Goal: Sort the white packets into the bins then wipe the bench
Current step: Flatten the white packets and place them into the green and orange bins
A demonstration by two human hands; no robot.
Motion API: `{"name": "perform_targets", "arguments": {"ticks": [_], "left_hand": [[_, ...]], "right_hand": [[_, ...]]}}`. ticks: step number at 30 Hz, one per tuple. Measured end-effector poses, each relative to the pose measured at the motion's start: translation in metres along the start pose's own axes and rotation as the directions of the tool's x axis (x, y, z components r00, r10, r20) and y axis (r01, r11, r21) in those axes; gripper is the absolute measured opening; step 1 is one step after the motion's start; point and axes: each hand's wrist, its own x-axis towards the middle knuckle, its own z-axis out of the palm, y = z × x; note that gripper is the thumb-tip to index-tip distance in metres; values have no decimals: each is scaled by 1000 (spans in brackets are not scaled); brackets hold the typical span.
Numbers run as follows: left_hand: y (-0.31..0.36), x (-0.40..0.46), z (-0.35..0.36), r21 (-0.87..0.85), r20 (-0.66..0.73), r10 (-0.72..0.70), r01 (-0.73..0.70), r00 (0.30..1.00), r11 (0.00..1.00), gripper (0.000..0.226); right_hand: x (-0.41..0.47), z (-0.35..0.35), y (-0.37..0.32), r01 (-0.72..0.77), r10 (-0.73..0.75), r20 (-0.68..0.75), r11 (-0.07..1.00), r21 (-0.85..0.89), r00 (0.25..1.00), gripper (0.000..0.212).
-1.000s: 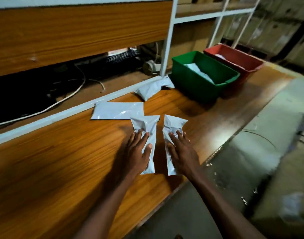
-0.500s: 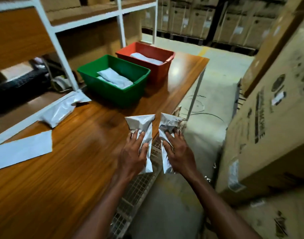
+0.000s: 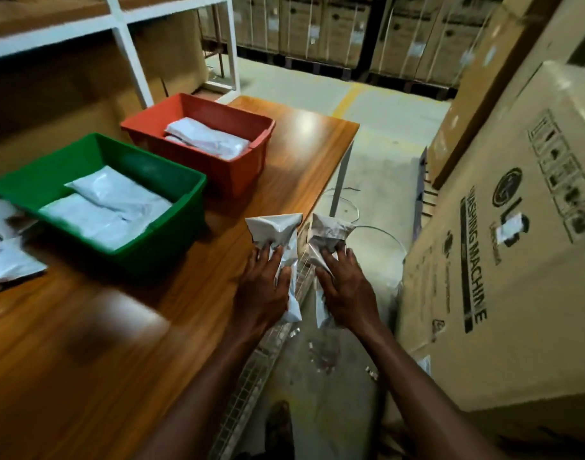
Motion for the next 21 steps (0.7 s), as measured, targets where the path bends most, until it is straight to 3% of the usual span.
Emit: {"name": "perform_targets", "arguments": {"ticks": [6, 13, 21], "left_hand": [[24, 98, 21, 6, -65, 19, -18, 998, 1000, 58], [43, 191, 24, -15, -243, -78, 77, 967, 997, 59], [54, 281, -7, 21, -576, -244, 312, 781, 950, 53]], "right_hand": [[96, -19, 32, 14, -14, -30, 1000, -9, 999, 53], [224, -27, 43, 212, -212, -8, 977, 28, 977, 55], [378, -15, 12, 517, -545, 77, 825, 227, 835, 48]]}}
